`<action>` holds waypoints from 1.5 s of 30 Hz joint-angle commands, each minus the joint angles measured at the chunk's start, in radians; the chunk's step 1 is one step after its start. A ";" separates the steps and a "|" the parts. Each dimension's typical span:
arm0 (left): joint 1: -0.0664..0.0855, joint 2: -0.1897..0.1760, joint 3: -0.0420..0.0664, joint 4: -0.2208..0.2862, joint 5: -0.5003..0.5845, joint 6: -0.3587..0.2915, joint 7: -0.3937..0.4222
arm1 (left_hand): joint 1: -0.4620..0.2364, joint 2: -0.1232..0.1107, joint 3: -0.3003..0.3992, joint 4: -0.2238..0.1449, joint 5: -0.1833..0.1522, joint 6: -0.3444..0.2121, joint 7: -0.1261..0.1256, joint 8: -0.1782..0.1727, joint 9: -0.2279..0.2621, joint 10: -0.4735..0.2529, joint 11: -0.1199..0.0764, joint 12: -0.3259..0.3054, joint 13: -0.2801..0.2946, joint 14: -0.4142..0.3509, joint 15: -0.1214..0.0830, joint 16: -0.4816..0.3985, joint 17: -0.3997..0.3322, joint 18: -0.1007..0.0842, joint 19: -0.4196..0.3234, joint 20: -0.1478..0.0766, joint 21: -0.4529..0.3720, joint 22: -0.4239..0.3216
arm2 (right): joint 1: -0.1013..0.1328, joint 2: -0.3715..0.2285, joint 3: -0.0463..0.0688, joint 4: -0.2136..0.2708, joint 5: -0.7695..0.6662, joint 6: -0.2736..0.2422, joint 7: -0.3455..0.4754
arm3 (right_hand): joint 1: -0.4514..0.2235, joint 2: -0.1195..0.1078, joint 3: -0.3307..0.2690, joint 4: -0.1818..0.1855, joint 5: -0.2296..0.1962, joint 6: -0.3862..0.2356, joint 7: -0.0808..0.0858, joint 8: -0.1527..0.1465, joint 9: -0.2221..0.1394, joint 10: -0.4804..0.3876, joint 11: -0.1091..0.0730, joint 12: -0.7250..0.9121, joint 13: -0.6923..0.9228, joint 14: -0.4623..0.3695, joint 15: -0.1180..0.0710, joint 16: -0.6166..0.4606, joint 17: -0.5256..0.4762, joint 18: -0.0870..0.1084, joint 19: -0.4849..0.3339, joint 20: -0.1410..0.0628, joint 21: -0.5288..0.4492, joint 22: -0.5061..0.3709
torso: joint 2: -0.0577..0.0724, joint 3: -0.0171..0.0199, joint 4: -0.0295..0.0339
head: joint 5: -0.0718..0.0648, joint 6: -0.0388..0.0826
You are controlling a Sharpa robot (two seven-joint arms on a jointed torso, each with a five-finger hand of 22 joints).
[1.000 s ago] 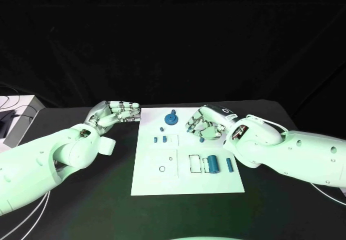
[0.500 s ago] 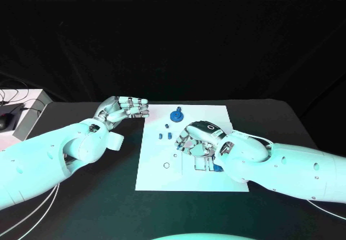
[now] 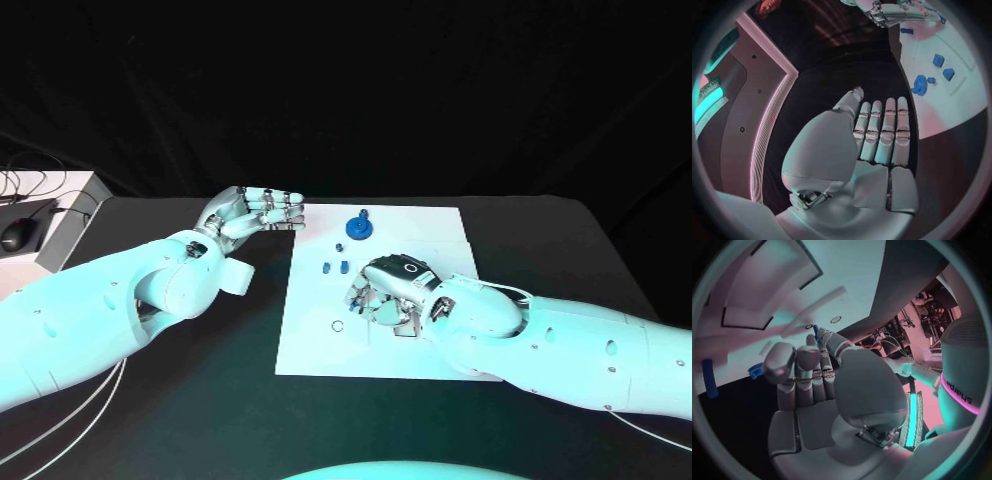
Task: Assemble the parts on the task board
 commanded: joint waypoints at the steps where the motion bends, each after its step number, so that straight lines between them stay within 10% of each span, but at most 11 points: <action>1: -0.001 0.001 0.001 0.004 -0.007 0.000 0.011 | 0.000 -0.004 0.005 0.003 0.004 0.001 0.004 -0.004 0.000 -0.007 -0.001 -0.006 -0.001 -0.009 0.000 0.001 -0.001 -0.002 0.005 0.000 0.005 -0.001 | -0.005 0.004 -0.001 -0.001 -0.036 0.030 -0.010 | 0.005 0.015 0.000 -0.005 0.007 0.000 0.003 0.003 0.001 0.029 -0.020 0.003 0.001 0.001 -0.005 -0.005 -0.001 0.012 0.023 -0.003 -0.004 0.111 | 0.000 -0.0009 0.0005 | 0.004 -0.002; 45: -0.004 -0.007 0.001 0.000 -0.007 0.006 0.005 | -0.001 -0.006 0.005 0.006 0.004 -0.001 0.005 -0.004 0.000 -0.010 0.000 -0.005 -0.001 -0.013 0.001 0.001 0.000 -0.001 0.005 0.002 0.007 -0.009 | -0.010 -0.017 0.002 0.018 -0.119 -0.022 -0.045 | 0.003 0.014 0.007 -0.011 0.007 0.002 0.003 0.003 0.002 0.032 -0.021 0.003 0.001 0.000 -0.006 0.000 0.000 0.011 0.024 -0.003 0.007 0.113 | 0.000 0.0007 -0.0010 | 0.013 -0.004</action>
